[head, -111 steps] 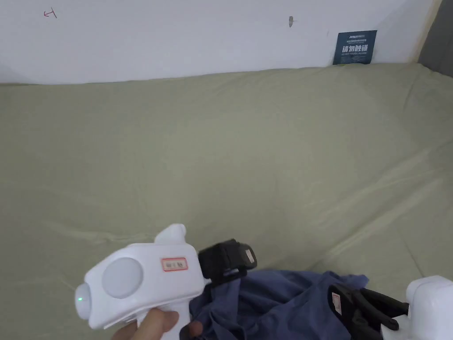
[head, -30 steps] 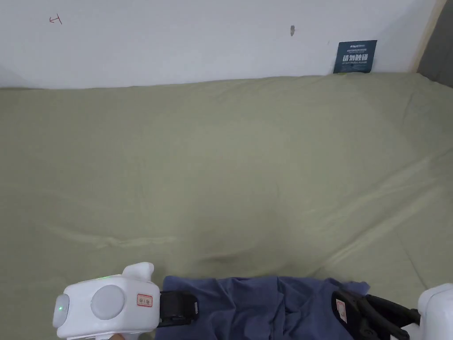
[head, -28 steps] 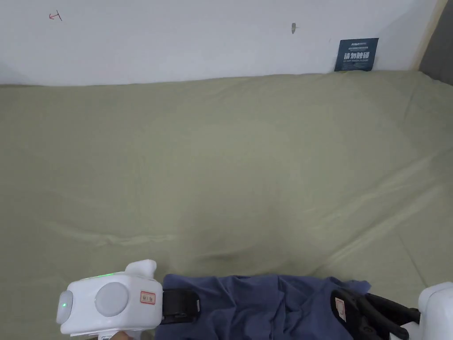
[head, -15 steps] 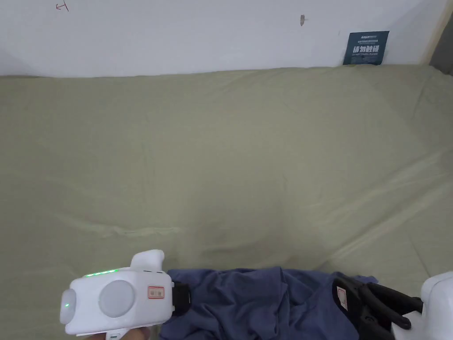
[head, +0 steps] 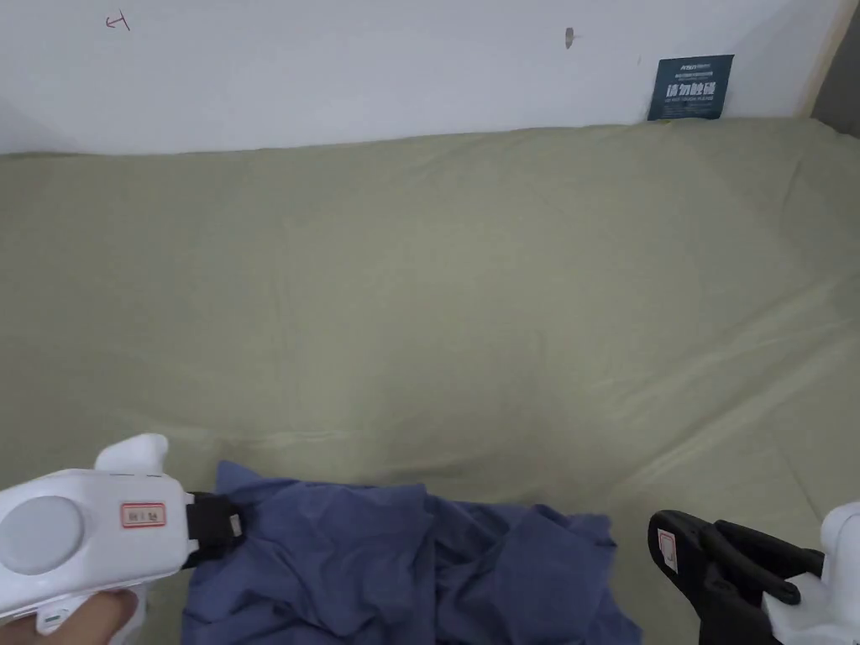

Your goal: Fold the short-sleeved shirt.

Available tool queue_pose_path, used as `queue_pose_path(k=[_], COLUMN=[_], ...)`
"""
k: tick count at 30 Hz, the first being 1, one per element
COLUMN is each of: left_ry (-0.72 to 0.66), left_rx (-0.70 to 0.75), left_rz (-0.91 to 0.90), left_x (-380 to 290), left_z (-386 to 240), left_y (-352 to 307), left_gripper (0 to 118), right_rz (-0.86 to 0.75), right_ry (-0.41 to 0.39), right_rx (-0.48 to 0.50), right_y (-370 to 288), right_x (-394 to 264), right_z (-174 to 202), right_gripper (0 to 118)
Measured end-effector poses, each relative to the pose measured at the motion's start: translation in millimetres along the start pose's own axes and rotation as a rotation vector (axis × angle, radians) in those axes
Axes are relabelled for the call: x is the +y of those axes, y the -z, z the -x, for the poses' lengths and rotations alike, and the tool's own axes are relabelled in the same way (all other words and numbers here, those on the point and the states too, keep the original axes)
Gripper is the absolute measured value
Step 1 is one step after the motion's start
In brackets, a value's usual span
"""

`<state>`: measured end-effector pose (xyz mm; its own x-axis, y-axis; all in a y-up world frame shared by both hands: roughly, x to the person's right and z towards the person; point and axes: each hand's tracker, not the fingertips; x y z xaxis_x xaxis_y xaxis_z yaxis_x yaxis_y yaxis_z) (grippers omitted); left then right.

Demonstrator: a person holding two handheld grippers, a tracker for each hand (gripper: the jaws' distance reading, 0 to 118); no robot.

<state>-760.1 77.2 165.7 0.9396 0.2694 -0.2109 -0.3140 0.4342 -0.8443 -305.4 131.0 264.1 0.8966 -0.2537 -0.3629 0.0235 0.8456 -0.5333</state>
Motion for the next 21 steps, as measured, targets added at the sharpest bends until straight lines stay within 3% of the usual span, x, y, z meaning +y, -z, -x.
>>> queue_pose_path(k=[4,9,14,21], left_ry=[0.030,0.055,0.201,0.263], left_rx=[0.100,-0.021,-0.029,-0.113], left_rz=[-0.042,-0.058,-0.051,0.035], left_x=[2.5,-2.7,-17.4,-48.9], left_z=[-8.5,-48.5,-120.3,-211.7], left_y=[-29.8,-54.2,-37.0,7.5], left_gripper=[10,10,10,10], right_rz=[0.001,0.002,-0.003,-0.006], right_ry=[-0.022,-0.008,-0.002,-0.005], right_rx=[-0.007,-0.002,0.002,-0.022], right_y=[0.3,2.4,-0.7,-11.9], right_x=[0.7,0.9,1.2,-1.0], right_z=[2.6,3.5,3.1,-7.5], right_gripper=[1,1,1,1])
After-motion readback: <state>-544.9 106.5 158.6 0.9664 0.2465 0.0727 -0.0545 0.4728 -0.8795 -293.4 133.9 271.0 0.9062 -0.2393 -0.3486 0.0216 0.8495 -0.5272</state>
